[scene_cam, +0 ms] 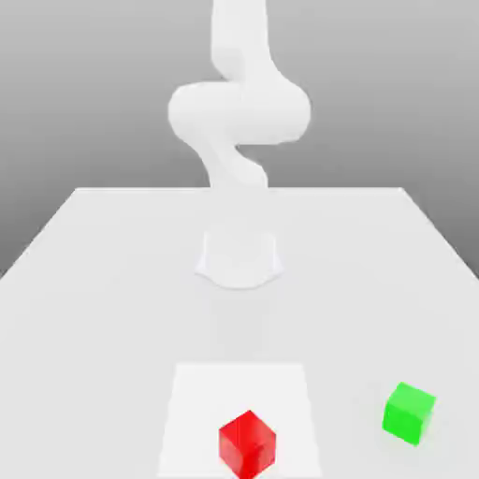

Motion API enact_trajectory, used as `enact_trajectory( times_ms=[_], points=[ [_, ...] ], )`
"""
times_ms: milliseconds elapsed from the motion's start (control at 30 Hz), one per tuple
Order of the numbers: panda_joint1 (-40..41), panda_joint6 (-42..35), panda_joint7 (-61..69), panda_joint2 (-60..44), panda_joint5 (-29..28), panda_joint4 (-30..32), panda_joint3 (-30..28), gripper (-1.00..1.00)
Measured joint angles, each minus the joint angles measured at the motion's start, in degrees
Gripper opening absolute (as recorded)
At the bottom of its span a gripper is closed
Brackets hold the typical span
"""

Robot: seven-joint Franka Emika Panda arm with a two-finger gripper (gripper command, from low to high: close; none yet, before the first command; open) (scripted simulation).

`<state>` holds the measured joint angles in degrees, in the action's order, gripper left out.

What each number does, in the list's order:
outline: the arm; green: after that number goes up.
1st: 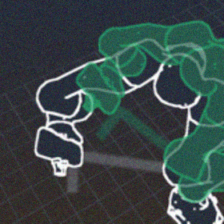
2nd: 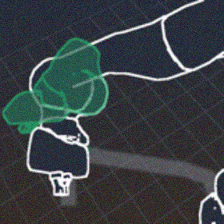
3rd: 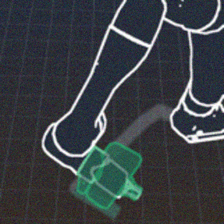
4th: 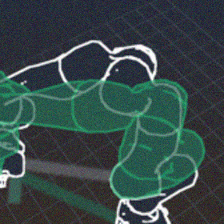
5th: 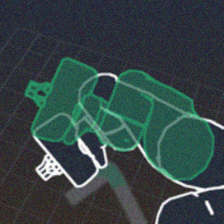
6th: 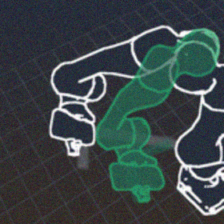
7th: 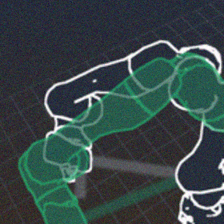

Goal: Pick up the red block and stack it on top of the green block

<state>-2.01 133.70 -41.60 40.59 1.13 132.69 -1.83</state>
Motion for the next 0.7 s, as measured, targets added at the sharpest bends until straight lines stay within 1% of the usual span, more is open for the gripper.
enact_trajectory(
  times_ms=[333,533,700],
  points=[
    [-7.1,7.8,17.3,-21.2,4.8,3.7,-6.2,0.0],
    [-8.9,12.3,27.1,-33.7,7.1,5.8,-7.4,0.0],
    [-9.4,16.4,33.6,-43.8,6.7,7.7,-7.3,0.0]
  ],
)
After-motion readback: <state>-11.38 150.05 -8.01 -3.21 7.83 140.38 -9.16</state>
